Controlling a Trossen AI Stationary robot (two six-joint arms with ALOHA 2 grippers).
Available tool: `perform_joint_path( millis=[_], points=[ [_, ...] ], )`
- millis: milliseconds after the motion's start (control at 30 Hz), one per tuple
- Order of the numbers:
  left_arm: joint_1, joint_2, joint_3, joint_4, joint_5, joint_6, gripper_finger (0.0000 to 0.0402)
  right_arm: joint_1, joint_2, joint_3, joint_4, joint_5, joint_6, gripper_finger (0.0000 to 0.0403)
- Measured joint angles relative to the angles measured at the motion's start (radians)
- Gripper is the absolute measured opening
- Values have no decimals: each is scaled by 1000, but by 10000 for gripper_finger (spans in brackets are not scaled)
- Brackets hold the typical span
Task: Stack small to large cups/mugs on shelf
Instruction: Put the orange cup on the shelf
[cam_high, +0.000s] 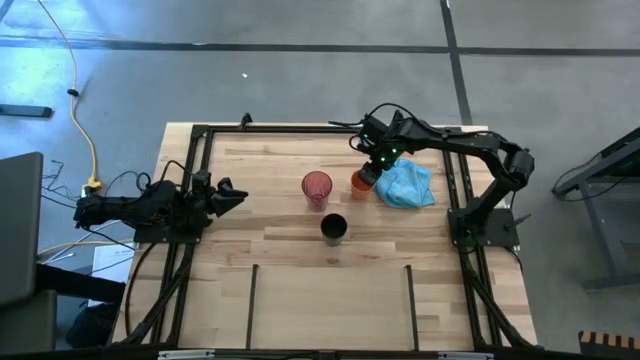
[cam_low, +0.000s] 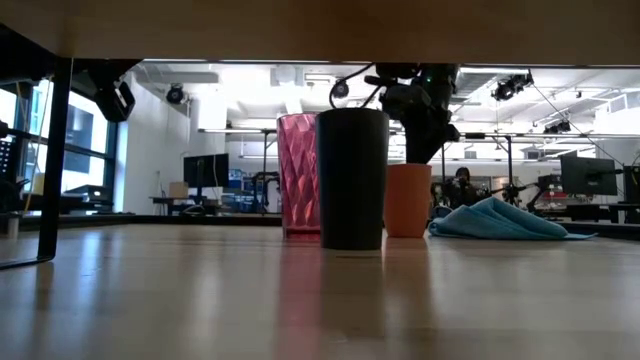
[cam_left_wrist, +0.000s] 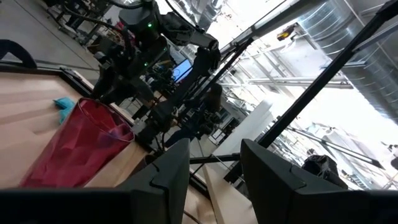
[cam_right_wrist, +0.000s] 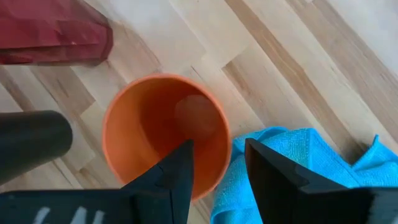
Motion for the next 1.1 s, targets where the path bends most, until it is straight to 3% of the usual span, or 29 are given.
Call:
perform_joint_path(
  millis=[1100],
  points=[
    [0, 0, 0, -21, -3, -1, 134, -1, 46, 0, 31, 17, 21, 113]
  ],
)
